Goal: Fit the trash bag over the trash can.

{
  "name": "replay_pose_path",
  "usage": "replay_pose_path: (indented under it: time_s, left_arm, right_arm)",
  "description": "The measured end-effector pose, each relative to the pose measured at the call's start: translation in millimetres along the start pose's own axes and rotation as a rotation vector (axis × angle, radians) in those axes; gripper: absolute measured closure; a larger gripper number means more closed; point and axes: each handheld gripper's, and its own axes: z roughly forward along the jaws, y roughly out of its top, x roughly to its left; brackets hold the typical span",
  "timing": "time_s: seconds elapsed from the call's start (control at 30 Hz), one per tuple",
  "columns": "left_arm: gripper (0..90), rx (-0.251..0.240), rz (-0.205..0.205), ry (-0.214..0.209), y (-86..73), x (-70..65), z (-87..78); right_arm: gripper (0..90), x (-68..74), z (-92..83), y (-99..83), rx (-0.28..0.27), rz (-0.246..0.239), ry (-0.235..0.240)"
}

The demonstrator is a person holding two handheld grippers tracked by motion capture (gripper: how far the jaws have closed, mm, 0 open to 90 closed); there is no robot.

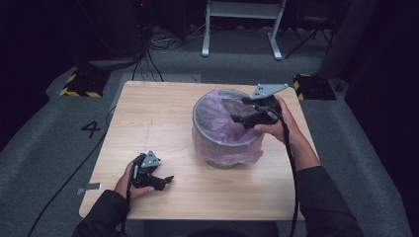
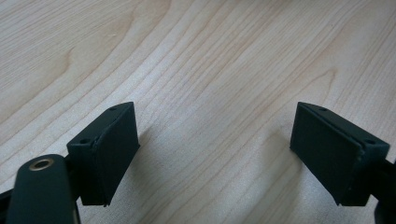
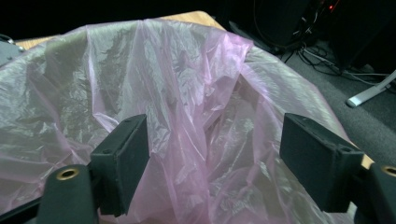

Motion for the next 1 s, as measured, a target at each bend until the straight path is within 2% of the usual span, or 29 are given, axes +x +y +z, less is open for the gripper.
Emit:
replay_pose_path:
  time_s: [0.33, 0.63, 0.77, 0.83, 0.9, 1.0]
  left_arm:
    - [15.2, 0.0, 0.002, 0.001, 0.0, 0.1, -0.1]
    - [15.2, 0.0, 0.0, 0.0, 0.0, 0.0, 0.0]
    - [15.2, 0.0, 0.002, 0.0, 0.0, 0.1, 0.0]
    - [15.2, 0.0, 0.001, 0.001, 0.0, 0.1, 0.0]
    - [15.2, 0.001, 0.001, 0.0, 0.0, 0.1, 0.0]
    - [15.1, 0.0, 0.001, 0.001, 0.0, 0.0, 0.0]
  right_arm:
    - [20.7, 4.5, 11.0, 7.7, 0.07, -0.036, 0.009]
    - [21.3, 10.9, 26.5, 17.7, 0.258, -0.123, 0.012]
    - [21.3, 15.7, 36.1, 22.5, 0.336, -0.176, -0.009]
    - [21.4, 16.5, 42.5, 23.5, 0.404, -0.179, -0.009]
    - [22.0, 15.8, 46.2, 24.5, 0.45, -0.19, -0.007]
    - [21.7, 17.1, 52.5, 25.2, 0.529, -0.217, 0.019]
